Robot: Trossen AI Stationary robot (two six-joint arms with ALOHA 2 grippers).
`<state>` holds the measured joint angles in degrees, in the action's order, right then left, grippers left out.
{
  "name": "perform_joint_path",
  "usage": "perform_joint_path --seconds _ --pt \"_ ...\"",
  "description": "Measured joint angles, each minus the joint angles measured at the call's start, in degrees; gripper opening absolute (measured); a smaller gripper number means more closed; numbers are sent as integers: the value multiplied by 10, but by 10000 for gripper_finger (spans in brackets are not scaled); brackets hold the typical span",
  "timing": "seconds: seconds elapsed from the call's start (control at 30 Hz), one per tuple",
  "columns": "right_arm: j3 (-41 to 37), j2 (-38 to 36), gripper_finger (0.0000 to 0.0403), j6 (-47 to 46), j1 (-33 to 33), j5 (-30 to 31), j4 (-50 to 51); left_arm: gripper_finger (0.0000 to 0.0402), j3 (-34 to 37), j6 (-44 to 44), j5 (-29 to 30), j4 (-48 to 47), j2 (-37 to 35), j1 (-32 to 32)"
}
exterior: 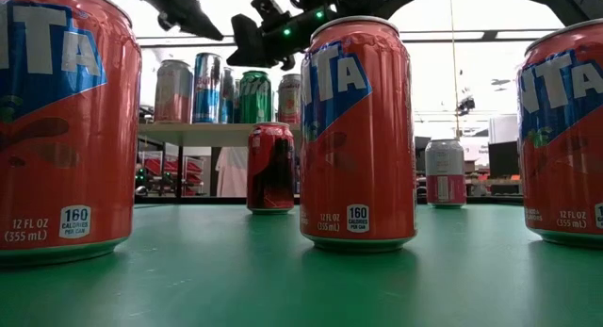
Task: Place canned beverage on shelf
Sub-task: Put the white and red can on the shelf
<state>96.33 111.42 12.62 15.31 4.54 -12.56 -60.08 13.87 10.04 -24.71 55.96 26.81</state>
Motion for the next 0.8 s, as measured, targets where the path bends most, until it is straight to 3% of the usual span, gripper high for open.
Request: perform_joint_path --seconds 0.23,0.8 --pt "0 -12 9 5 0 0 22 0 -21 53 72 -55 4 4" --pt "0 -20 9 30 4 0 -19 0 -17 107 62 -68 38 6"
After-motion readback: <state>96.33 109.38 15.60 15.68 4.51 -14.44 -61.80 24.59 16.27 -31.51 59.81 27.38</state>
